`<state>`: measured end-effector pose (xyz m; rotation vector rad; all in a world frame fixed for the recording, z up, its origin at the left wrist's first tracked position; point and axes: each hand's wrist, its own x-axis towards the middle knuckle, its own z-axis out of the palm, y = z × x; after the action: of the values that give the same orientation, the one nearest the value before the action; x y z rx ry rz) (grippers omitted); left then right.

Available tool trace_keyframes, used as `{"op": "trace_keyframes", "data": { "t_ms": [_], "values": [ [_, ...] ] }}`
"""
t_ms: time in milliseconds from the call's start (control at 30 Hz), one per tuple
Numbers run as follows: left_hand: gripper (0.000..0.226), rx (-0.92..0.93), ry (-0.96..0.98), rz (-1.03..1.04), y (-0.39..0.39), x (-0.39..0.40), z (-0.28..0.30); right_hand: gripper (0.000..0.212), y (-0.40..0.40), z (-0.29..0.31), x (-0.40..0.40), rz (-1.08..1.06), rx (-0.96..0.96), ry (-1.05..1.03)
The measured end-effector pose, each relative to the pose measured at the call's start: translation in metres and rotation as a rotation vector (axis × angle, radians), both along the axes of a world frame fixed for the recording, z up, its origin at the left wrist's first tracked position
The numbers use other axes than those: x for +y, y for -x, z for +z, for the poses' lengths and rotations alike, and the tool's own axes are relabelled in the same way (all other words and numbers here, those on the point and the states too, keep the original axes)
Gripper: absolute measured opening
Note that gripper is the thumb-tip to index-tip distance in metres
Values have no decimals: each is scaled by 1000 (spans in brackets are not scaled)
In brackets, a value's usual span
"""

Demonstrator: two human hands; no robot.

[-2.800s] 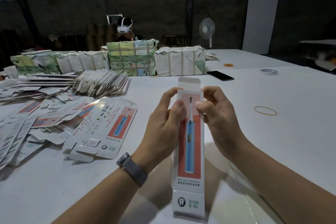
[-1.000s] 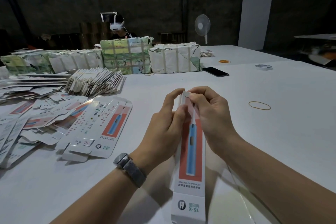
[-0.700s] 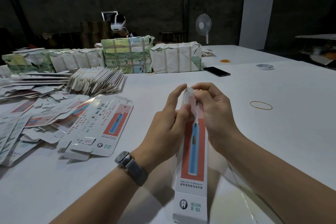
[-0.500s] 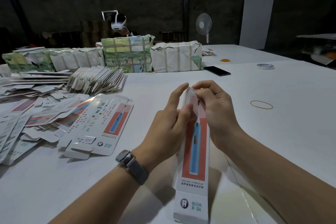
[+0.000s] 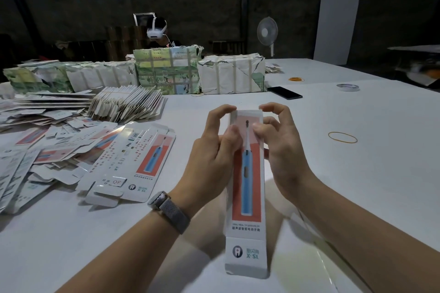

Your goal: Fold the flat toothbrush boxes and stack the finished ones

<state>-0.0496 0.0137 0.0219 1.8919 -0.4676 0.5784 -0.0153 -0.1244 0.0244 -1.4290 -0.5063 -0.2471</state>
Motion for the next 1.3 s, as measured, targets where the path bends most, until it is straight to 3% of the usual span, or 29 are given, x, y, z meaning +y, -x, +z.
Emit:
{"op": "trace_keyframes", "data": {
  "t_ms": [167, 567, 700, 867, 967, 1133, 1300],
  "values": [
    [22, 4, 10, 16, -2, 4, -2, 6, -3, 0, 0, 50, 8, -7],
    [20, 3, 18, 70, -3, 4, -2, 10, -1, 1, -1, 28, 22, 12],
    [20, -31, 73, 226, -8, 11, -2, 46, 4, -4, 3, 21, -12, 244],
    [31, -19, 110, 322, -12, 24, -1, 76, 10, -5, 6, -130, -253, 664],
    [44, 33, 91, 258, -14, 24, -5, 74, 9, 1, 2, -165, -258, 696],
    [58, 90, -7, 297, -14, 28, -4, 61, -3, 30, -39, -308, -61, 605],
    [57, 67, -214, 315, -20, 37, -11, 59, 27, 14, -127, -479, -52, 928]
  ]
}}
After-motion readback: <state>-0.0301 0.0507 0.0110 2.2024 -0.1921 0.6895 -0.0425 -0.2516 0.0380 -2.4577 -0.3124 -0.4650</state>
